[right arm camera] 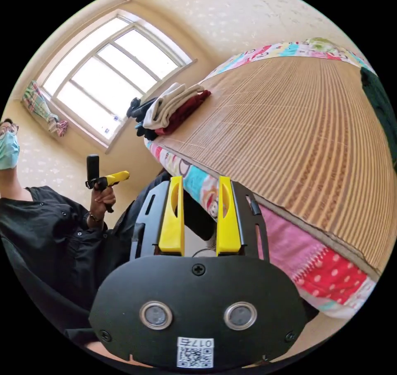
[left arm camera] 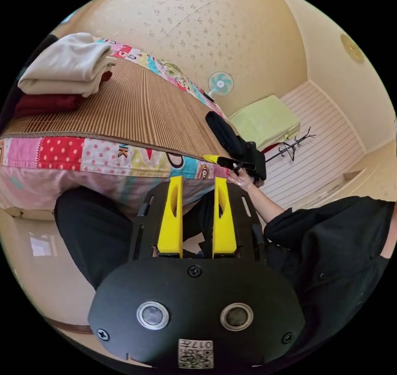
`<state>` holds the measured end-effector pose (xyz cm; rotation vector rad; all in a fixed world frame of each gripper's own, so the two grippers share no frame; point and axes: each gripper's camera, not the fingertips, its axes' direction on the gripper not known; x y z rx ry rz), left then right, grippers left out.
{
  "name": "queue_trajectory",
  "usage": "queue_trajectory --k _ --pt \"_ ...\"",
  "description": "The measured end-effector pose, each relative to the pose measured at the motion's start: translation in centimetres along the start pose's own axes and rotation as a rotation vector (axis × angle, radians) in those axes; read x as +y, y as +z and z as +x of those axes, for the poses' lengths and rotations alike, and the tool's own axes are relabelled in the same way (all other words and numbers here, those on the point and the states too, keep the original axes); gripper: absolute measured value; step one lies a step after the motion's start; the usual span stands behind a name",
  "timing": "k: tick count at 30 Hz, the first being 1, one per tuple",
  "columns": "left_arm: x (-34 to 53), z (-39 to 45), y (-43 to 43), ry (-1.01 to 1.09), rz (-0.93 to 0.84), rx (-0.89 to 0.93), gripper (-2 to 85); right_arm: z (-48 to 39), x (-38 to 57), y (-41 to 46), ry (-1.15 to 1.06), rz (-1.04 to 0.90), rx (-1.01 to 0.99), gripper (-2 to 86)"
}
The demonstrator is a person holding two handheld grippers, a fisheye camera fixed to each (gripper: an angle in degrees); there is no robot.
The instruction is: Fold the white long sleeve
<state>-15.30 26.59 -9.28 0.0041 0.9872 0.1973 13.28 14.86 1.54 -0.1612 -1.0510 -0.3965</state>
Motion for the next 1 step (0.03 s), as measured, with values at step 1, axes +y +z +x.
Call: queue_trajectory --k 1 --pt "-0.02 0.18 0.52 0.005 0.006 0.008 10.7 1.44 0.98 -2.74 0.102 0.049 0.039 12.4"
